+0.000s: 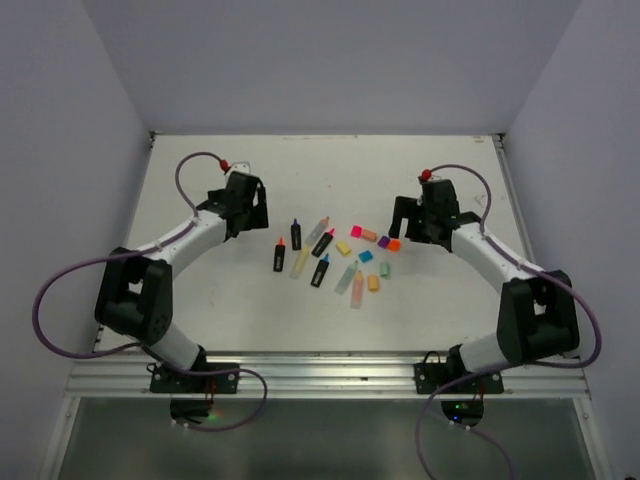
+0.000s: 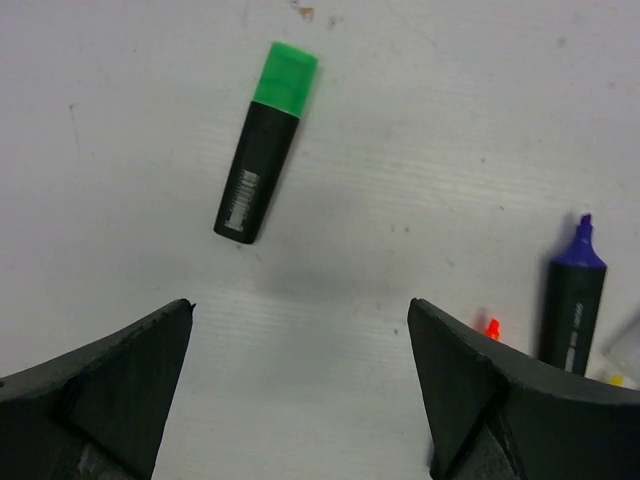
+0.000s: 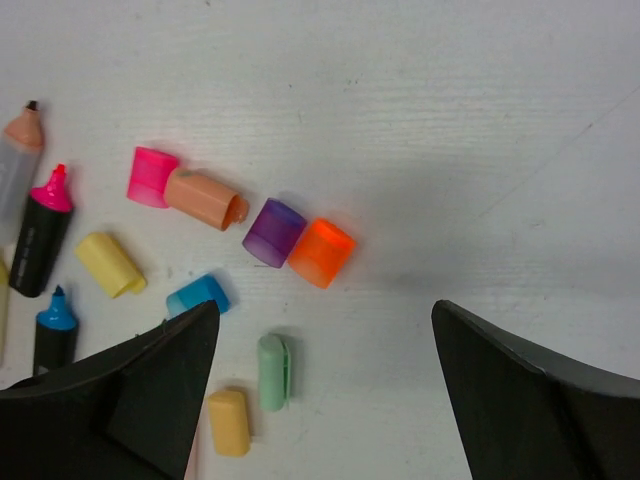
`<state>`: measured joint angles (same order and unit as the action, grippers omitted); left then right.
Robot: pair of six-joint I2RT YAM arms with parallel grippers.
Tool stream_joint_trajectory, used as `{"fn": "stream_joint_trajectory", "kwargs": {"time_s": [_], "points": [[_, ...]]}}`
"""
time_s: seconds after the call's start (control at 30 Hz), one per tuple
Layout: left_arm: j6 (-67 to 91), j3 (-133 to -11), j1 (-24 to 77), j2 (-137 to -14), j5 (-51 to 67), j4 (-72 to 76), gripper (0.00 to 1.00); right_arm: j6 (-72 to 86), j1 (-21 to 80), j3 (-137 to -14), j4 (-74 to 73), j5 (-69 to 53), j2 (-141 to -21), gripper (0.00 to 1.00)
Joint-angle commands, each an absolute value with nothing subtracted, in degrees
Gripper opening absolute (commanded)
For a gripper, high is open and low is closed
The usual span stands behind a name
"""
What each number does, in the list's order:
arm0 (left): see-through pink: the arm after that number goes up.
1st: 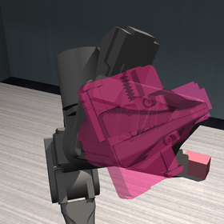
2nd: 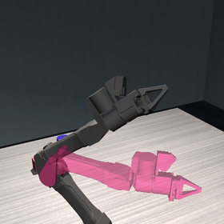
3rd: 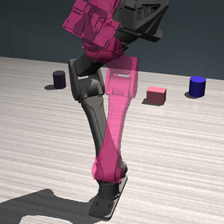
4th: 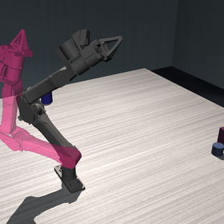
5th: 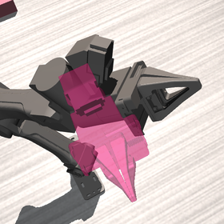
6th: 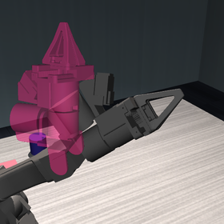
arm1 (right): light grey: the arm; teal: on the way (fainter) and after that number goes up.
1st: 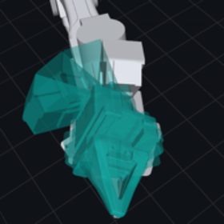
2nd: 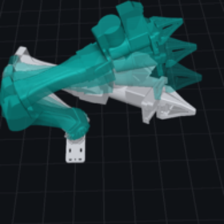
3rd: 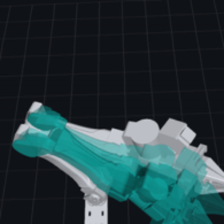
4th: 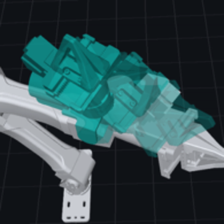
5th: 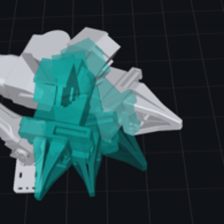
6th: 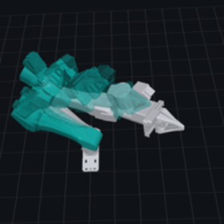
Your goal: Open the pen caps
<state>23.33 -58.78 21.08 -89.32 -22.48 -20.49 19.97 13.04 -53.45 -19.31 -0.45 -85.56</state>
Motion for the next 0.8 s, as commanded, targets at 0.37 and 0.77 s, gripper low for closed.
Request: {"fn": "stream_joint_trajectory", "kwargs": {"time_s": [0.37,0.77], "points": [[15.7,-75.9,7.3,-110.4,-8.7,-26.5,0.68,19.3,12.7,-53.0,-18.0,-0.6,-71.9,0.94],[13.6,-79.4,6.2,-114.8,-4.4,-27.9,0.51,19.0,12.7,-53.1,-17.5,-1.2,-71.9,0.94]]}}
